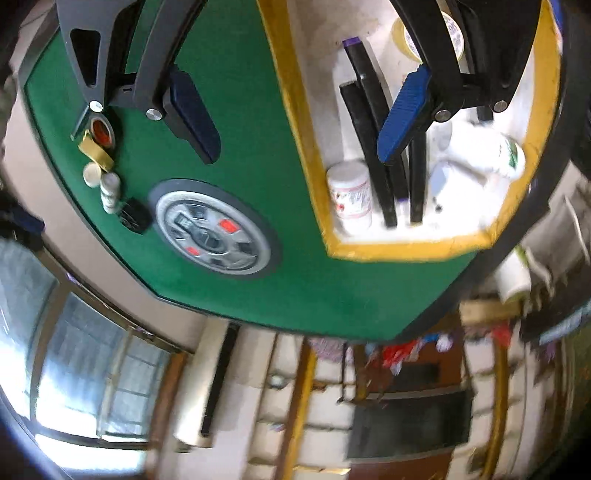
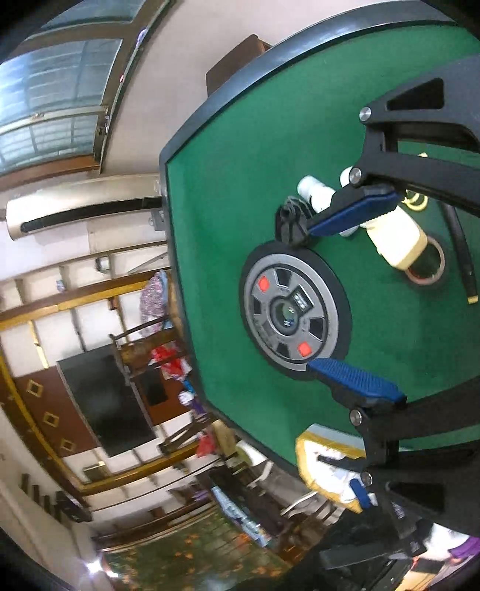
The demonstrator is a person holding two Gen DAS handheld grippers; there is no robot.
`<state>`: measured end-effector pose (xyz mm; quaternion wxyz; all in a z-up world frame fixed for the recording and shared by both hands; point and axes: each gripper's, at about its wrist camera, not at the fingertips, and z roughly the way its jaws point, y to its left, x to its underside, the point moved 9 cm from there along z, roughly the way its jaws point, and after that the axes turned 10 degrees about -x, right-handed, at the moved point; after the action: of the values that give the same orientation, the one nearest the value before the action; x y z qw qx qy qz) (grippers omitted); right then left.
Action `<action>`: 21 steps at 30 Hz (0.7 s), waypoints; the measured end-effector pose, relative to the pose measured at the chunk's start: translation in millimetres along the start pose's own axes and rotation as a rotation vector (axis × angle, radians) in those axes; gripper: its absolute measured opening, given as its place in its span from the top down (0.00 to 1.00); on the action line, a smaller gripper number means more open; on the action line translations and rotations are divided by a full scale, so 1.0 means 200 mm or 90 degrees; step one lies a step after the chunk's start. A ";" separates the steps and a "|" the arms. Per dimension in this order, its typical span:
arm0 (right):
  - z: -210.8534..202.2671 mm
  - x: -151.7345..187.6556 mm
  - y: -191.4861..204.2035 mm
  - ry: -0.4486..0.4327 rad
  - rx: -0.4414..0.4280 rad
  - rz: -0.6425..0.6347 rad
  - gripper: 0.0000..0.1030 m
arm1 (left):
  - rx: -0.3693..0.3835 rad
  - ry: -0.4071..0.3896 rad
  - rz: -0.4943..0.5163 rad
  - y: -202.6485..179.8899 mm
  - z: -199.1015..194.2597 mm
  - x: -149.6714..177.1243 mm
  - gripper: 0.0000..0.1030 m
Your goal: Organize rigid objects
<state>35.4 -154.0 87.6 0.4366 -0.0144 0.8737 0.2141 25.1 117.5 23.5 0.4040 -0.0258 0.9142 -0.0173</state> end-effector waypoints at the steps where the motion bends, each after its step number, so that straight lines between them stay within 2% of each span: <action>1: -0.02 -0.01 -0.03 -0.010 -0.013 0.008 0.34 | -0.005 -0.012 0.013 -0.03 -0.02 0.00 0.13; 3: -0.02 -0.02 -0.06 -0.023 -0.032 0.017 0.30 | -0.017 -0.028 0.025 -0.06 -0.03 -0.01 0.13; 6: 0.02 -0.07 -0.19 -0.046 -0.045 0.026 0.28 | -0.048 -0.023 -0.006 0.00 -0.03 -0.06 0.13; 7: 0.05 -0.09 -0.25 -0.054 -0.041 0.025 0.28 | -0.075 -0.033 -0.017 0.03 -0.05 -0.09 0.13; 10: 0.12 -0.13 -0.41 -0.071 -0.010 0.022 0.28 | -0.146 -0.090 -0.034 0.07 -0.21 -0.23 0.13; 13: 0.19 -0.11 -0.56 -0.041 -0.010 0.067 0.28 | -0.185 -0.140 -0.027 -0.01 -0.35 -0.36 0.13; 15: 0.21 -0.09 -0.63 -0.035 -0.025 0.110 0.28 | -0.193 -0.168 -0.031 -0.09 -0.42 -0.42 0.13; 17: 0.24 -0.05 -0.70 -0.028 -0.009 0.142 0.28 | -0.180 -0.188 -0.053 -0.19 -0.48 -0.43 0.13; 19: 0.26 -0.02 -0.69 -0.018 -0.012 0.143 0.28 | -0.157 -0.193 -0.072 -0.27 -0.49 -0.43 0.13; 21: 0.27 -0.01 -0.66 -0.016 -0.003 0.124 0.29 | -0.153 -0.197 -0.081 -0.32 -0.50 -0.42 0.13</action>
<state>104.5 -254.5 12.5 0.4242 0.0725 0.8651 0.2578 9.1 59.4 156.6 0.5316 -0.1340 0.8333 0.0707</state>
